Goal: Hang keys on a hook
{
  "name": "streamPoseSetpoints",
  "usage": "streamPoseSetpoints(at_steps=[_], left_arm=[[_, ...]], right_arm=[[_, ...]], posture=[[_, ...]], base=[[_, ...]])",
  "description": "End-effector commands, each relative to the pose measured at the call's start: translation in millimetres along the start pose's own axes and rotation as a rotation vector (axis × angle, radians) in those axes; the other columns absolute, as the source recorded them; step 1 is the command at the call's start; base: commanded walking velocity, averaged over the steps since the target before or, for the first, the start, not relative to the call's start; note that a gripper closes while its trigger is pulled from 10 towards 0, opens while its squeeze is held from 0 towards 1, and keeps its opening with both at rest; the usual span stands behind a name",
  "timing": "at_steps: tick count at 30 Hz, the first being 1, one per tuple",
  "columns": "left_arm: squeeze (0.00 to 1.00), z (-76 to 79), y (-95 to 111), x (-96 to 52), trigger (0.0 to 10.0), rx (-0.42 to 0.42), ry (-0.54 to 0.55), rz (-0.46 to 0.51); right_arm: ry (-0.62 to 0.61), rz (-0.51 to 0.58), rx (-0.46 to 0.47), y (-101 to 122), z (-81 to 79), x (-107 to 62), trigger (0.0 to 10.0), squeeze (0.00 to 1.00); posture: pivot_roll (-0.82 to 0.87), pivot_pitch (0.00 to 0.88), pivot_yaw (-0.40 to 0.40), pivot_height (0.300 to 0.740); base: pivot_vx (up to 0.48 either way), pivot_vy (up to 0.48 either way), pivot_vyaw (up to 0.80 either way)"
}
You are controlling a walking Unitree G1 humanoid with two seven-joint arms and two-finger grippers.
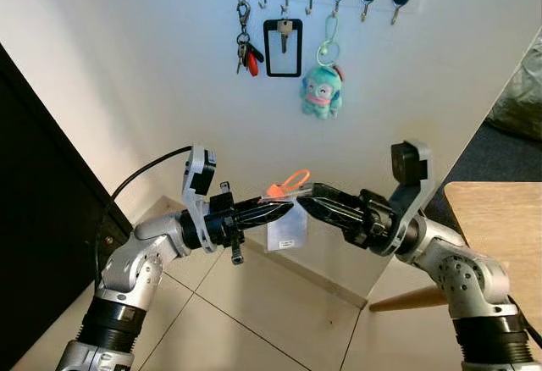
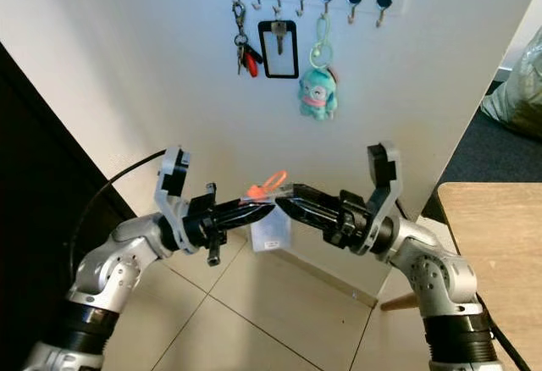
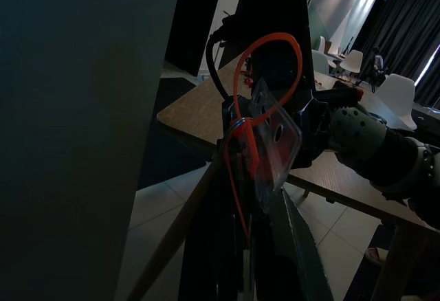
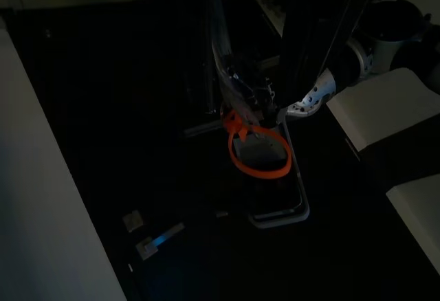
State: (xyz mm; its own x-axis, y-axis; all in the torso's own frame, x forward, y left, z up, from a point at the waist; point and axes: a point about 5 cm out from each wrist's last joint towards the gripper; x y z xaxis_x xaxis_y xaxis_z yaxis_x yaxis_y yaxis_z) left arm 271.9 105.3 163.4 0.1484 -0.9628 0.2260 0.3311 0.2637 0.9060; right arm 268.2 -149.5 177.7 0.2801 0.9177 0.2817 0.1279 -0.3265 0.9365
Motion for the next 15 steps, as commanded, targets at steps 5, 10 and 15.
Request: streamPoseSetpoints(at_steps=[5, 10, 15], left_arm=[[0.0, 2.3, 0, 4.5, 7.5, 0.006, -0.018, 0.005], [0.0, 2.8, 0, 5.9, 7.5, 0.005, -0.023, 0.004], [0.0, 3.6, -1, 9.0, 7.6, 0.001, -0.034, 0.004]], right_arm=[[-0.013, -0.069, -0.009, -17, -2.7, 12.7, 10.0, 0.0], [0.001, -0.057, 0.005, -18, -5.0, 15.8, 10.0, 0.0], [0.002, -0.038, -0.002, -20, -6.5, 22.3, 10.0, 0.0]], posture=[[-0.13, 0.047, 0.078, 0.74], [-0.13, 0.047, 0.079, 0.74], [-0.13, 0.048, 0.082, 0.74]], base=[[0.0, 0.0, 0.0], [0.0, 0.0, 0.0], [0.0, 0.0, 0.0]])
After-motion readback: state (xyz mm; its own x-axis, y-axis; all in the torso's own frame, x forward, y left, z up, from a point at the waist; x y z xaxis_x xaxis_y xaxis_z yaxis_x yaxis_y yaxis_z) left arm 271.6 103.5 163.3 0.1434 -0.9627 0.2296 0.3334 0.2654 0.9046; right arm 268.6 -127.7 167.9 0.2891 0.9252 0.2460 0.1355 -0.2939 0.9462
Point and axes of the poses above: a point about 5 cm out from each wrist's last joint towards the gripper, its own x axis pointing out of the wrist towards the gripper, its own y axis along the axis of the wrist's last joint, z = x × y, and after that the axes turned 10 degrees about -x, right-handed
